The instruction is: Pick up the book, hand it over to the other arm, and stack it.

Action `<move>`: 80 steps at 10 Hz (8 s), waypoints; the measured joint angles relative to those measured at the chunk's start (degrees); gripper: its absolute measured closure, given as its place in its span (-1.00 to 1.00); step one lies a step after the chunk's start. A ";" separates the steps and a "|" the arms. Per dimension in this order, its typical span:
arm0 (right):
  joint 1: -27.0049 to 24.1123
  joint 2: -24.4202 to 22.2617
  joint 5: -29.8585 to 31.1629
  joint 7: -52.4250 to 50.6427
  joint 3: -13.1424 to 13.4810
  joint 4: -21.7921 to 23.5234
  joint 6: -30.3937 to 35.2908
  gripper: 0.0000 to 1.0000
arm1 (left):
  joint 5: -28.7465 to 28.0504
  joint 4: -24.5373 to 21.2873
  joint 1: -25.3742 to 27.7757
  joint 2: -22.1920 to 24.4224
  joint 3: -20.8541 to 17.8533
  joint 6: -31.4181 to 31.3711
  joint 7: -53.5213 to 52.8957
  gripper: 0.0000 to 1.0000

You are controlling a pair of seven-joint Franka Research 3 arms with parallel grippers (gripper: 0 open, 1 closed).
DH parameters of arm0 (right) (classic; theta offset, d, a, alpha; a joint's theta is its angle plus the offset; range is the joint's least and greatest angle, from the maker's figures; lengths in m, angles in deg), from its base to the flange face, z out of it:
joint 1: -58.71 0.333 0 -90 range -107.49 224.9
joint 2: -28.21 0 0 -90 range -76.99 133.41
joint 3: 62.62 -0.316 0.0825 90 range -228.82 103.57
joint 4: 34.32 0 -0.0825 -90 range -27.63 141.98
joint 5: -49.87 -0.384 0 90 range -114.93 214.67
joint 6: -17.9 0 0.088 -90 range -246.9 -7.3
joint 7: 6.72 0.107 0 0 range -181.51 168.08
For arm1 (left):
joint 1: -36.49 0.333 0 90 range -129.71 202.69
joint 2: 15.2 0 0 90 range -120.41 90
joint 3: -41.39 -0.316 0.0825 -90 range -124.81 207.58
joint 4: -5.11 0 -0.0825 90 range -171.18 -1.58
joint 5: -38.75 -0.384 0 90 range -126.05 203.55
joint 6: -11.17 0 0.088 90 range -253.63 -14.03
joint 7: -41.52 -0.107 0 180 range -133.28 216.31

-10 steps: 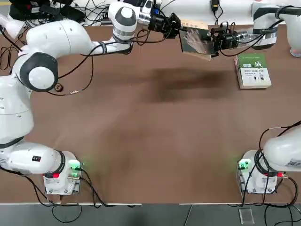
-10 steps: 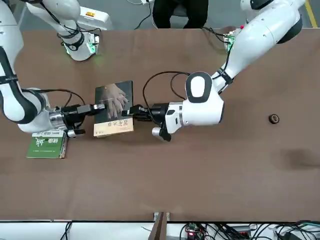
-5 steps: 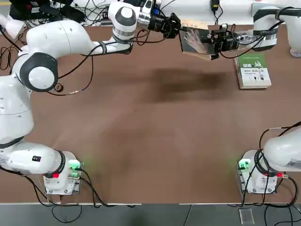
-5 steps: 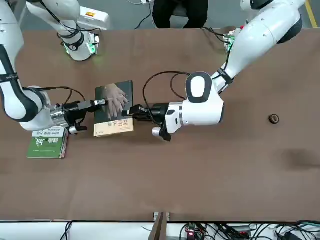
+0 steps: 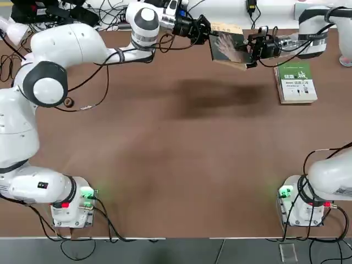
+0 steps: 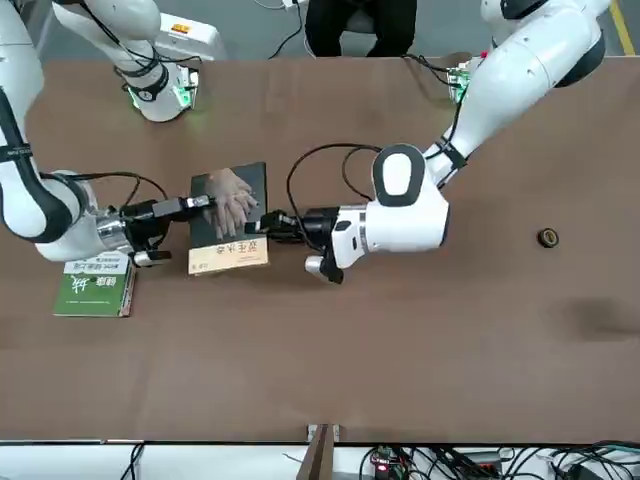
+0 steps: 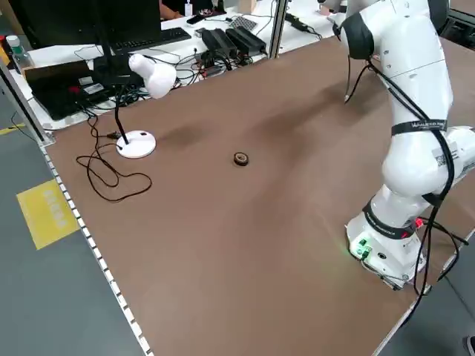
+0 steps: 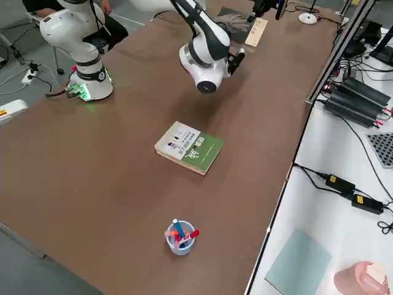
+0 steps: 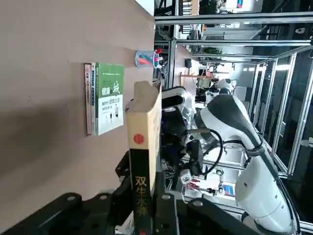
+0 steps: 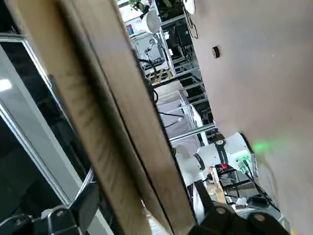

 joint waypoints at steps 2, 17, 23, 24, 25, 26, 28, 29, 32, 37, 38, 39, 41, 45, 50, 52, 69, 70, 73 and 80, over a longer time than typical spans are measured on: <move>-0.16 -0.62 -0.01 -1.29 0.06 -0.29 -0.02 -0.47 | 0.00 0.09 0.09 0.00 -0.01 0.00 0.00 0.91; -3.56 -1.51 0.20 -13.64 3.80 -0.85 1.69 0.69 | 0.22 0.94 0.21 -0.03 0.11 -0.14 -0.01 -0.71; -10.79 -1.59 9.98 -13.67 5.48 -0.88 4.37 0.69 | -0.31 -0.88 4.27 2.33 0.14 2.77 -0.01 -0.75; -12.72 -1.59 12.77 -13.78 5.52 -1.01 4.81 0.69 | -2.51 -2.51 5.84 3.92 0.13 3.86 -0.03 -0.75; -14.42 -1.54 15.36 -14.02 5.56 -1.35 5.48 0.69 | -6.17 -4.17 7.43 5.50 0.15 4.41 0.05 -0.76; -15.95 -1.42 17.41 -14.37 5.58 -1.70 6.12 0.69 | -10.09 -5.63 9.15 7.04 0.15 5.08 0.44 -0.79; -18.02 -0.88 19.71 -15.45 5.60 -2.22 6.62 0.69 | -18.45 -7.19 12.41 9.68 0.12 7.89 2.50 -0.82; -18.72 -0.44 20.92 -15.87 5.61 -2.65 6.61 0.69 | -24.46 -7.43 13.78 10.80 0.12 8.82 4.01 -0.81; -21.26 1.98 25.58 -16.27 5.60 -5.60 6.56 0.69 | -41.62 -7.33 16.73 14.78 0.18 11.74 10.35 -0.87; -27.20 8.42 28.87 -16.56 4.48 -13.23 8.28 0.69 | -51.29 -7.58 17.51 18.88 0.14 16.32 12.60 -0.89; -28.75 9.54 30.19 -16.58 3.46 -15.31 8.35 0.69 | -53.26 -7.58 17.50 18.90 0.14 16.61 12.62 -0.89; -30.13 10.62 31.84 -16.57 2.41 -17.65 8.49 0.69 | -55.21 -7.58 17.51 18.90 0.14 17.28 12.62 -0.89; -31.41 12.48 34.92 -16.48 1.43 -21.78 8.79 0.69 | -59.38 -7.56 17.60 19.18 0.09 19.14 12.62 -0.89; -31.82 15.81 40.79 -16.38 0.86 -26.75 8.84 0.69 | -64.13 -7.53 20.04 20.24 -0.57 24.86 12.50 -0.98; -34.00 17.95 43.59 -17.09 0.90 -28.52 7.57 0.69 | -64.44 -7.41 15.87 22.42 -12.68 31.91 8.26 -0.99; -34.88 18.36 43.29 -17.49 0.92 -28.62 5.43 0.69 | -64.42 -7.39 9.32 24.23 -24.43 33.34 3.86 -0.99; -35.41 24.42 40.29 -20.95 2.19 -27.74 -0.34 0.69 | -56.25 -22.24 2.62 40.68 -41.88 40.21 2.67 -0.99; -35.41 24.47 40.36 -21.02 2.41 -27.28 -0.62 0.69 | -56.25 -23.37 2.54 42.17 -41.56 40.22 3.01 -0.99; -35.40 24.58 40.41 -21.80 2.62 -25.78 -1.42 0.69 | -57.11 -24.66 2.55 44.81 -41.42 40.23 3.05 -0.99; -35.34 24.61 41.06 -22.80 2.63 -24.60 -4.16 0.69 | -58.71 -25.36 3.46 45.30 -41.60 40.23 2.98 -0.99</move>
